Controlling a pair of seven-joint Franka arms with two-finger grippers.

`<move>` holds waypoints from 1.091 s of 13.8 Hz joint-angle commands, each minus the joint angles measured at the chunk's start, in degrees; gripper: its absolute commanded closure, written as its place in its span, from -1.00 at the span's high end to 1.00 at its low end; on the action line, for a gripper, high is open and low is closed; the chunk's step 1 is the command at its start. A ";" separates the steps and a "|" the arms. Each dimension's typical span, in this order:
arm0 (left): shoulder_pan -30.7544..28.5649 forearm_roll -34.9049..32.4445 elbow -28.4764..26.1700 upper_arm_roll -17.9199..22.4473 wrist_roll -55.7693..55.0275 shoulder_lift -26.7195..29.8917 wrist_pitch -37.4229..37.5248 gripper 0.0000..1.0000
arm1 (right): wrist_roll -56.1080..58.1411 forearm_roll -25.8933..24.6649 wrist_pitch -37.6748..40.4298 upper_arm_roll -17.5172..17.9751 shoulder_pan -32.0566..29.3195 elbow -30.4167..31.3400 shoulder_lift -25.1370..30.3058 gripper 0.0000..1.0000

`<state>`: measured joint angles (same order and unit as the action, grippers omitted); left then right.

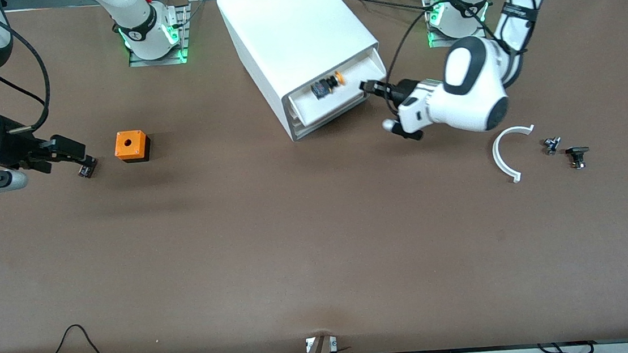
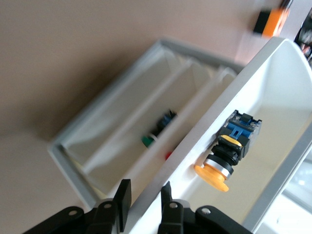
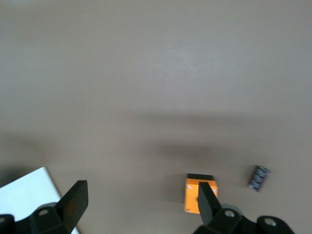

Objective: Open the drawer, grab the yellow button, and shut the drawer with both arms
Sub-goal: 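Pull the drawer open with the left gripper while the right gripper advances, then reach the right gripper into the open drawer while the left gripper withdraws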

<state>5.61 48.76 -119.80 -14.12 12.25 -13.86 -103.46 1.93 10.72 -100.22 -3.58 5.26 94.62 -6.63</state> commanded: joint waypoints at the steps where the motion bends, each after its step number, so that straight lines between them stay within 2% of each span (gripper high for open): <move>1: -0.07 -0.33 0.62 2.34 -1.53 -0.29 -4.12 -0.69 | 1.23 2.73 -0.42 0.85 1.68 -3.64 -3.11 1.00; 2: -0.07 -0.42 1.32 2.87 -1.53 -0.29 -4.12 -0.35 | 1.32 2.73 -0.42 1.46 2.73 -5.30 -4.69 1.00; 4: -0.16 -0.77 1.41 3.31 -1.44 0.50 -4.12 0.99 | 3.41 2.64 -0.42 1.91 4.58 -9.61 -7.68 1.00; 7: -0.51 -0.69 1.50 3.31 -1.35 2.52 -4.64 1.00 | 6.23 2.73 -1.47 2.08 8.26 -13.83 -11.99 1.00; 8: -0.51 -1.29 2.28 3.40 -1.44 3.66 -7.26 1.00 | 7.98 2.73 -1.82 2.08 9.93 -15.67 -13.48 1.00; 10: -0.86 -6.37 2.47 3.92 -1.53 6.20 -10.53 1.00 | 9.31 2.64 -1.83 2.08 13.36 -19.10 -15.86 1.00; 13: -2.36 -7.98 5.01 12.87 -1.35 10.61 -10.62 1.00 | 13.95 2.82 -1.74 3.65 16.80 -23.16 -18.76 1.00; 14: -2.44 -8.59 5.28 13.41 -1.52 11.92 -10.45 1.00 | 16.50 2.73 -1.82 5.84 17.15 -23.16 -19.12 1.00; 15: -2.53 -10.68 6.24 15.59 -1.61 13.58 -9.84 1.00 | 19.05 2.64 -1.82 8.30 17.50 -23.25 -19.64 1.00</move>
<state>2.99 40.91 -114.31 -0.67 11.41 -3.47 -114.35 16.26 12.53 -102.92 1.57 22.34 74.13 -24.23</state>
